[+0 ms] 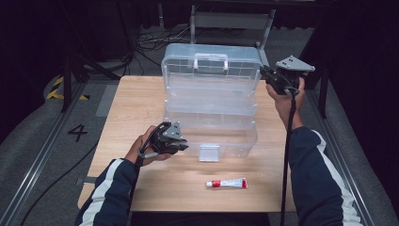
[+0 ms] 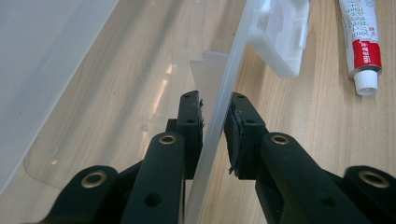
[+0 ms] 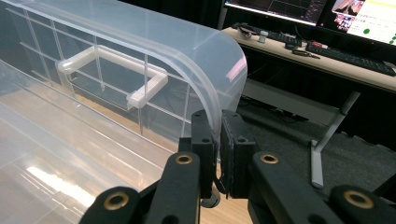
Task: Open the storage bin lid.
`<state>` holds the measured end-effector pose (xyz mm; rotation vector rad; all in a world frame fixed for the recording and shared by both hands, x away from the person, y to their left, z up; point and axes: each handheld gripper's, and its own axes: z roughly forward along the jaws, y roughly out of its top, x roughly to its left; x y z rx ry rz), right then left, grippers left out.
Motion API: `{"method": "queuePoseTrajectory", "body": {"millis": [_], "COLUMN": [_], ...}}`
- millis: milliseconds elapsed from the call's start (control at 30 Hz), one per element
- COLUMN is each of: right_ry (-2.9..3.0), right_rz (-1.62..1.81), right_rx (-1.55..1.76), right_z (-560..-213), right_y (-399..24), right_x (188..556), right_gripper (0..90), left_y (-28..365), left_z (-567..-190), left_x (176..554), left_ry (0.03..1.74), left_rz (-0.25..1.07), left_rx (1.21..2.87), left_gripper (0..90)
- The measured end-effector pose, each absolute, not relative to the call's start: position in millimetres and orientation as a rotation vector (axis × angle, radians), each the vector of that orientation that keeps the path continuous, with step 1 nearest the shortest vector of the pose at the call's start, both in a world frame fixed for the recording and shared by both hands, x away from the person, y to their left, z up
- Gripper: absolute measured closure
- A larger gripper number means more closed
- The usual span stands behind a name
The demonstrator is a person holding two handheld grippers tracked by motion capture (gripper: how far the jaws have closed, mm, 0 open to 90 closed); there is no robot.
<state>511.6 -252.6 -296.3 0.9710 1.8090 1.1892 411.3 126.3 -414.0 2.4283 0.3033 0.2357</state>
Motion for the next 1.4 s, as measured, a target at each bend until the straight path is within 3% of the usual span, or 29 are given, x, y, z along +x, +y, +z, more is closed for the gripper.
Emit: {"method": "queuePoseTrajectory", "body": {"millis": [1400], "right_ry": [1.903], "right_rz": [1.113], "right_rx": [1.118], "right_z": [-301.6], "right_y": [-247.9], "right_x": [599.9], "right_gripper": [82.9], "left_y": [112.6], "left_z": [-405.9], "left_x": [408.0], "left_ry": [0.261], "left_rz": [0.313], "left_rx": [2.575], "left_gripper": [77.6]}}
